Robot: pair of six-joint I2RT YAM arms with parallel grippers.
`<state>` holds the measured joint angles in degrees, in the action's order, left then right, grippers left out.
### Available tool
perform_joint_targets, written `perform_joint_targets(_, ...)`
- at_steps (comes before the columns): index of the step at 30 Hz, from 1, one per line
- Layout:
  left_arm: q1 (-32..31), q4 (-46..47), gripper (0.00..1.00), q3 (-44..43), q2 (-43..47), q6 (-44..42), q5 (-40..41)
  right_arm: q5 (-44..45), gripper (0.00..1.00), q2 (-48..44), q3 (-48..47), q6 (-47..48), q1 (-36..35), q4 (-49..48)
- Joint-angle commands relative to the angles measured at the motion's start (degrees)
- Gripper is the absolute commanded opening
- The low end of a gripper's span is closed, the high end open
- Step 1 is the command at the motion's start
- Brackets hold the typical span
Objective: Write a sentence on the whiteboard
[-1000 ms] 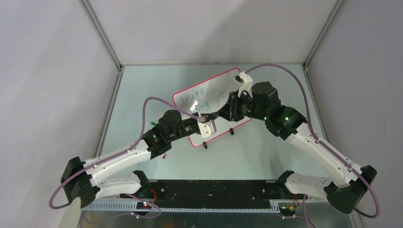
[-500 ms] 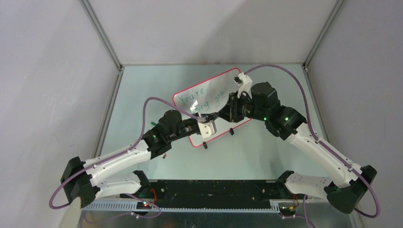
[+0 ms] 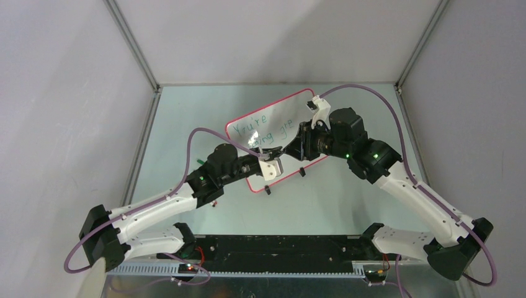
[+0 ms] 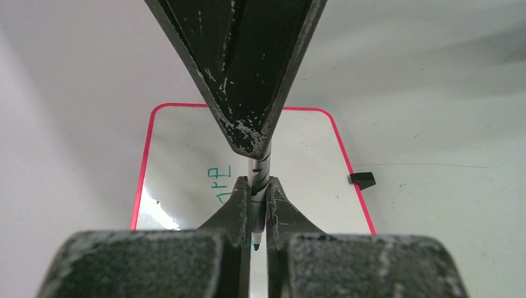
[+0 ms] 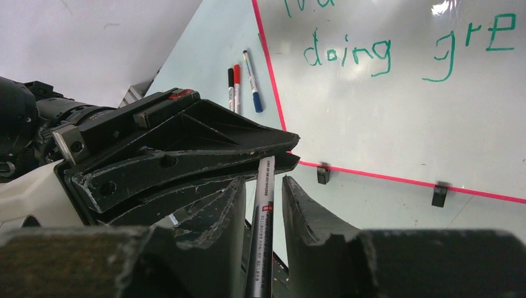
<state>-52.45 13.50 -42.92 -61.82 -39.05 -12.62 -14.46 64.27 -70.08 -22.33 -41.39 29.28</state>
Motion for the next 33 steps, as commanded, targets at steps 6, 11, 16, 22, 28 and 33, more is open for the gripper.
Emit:
perform_joint_targets(6, -0.4, -0.1, 0.00, -2.4, -0.3, -1.3, 0.3, -2.4, 0.29, 0.5, 0.0, 0.1, 0.3, -1.4)
perform_joint_targets(11, -0.5, -0.3, 0.00, -2.8, -0.4, -1.4, 0.3, -2.7, 0.28, 1.2, 0.0, 0.1, 0.1, -1.3)
perform_joint_targets(16, -0.5, -0.4, 0.00, -3.0, -0.6, -1.2, 0.1, -2.9, 0.22, 1.9, 0.0, 0.1, 0.0, -1.1)
perform_joint_targets(22, -0.6, 0.4, 0.00, -2.8, -0.7, -1.1, -0.3, -3.4, 0.07, 2.5, 0.0, 0.3, 0.0, -1.0)
perform_joint_targets(28, -0.6, 1.4, 0.45, -2.2, -0.8, -0.3, 0.7, -2.1, 0.00, 2.2, 0.0, 0.9, 0.2, -0.4)
perform_joint_targets(33, -0.6, 5.4, 0.99, 0.7, 0.6, 3.6, 3.7, 1.2, 0.00, 0.6, 0.0, 2.1, 2.2, 0.5)
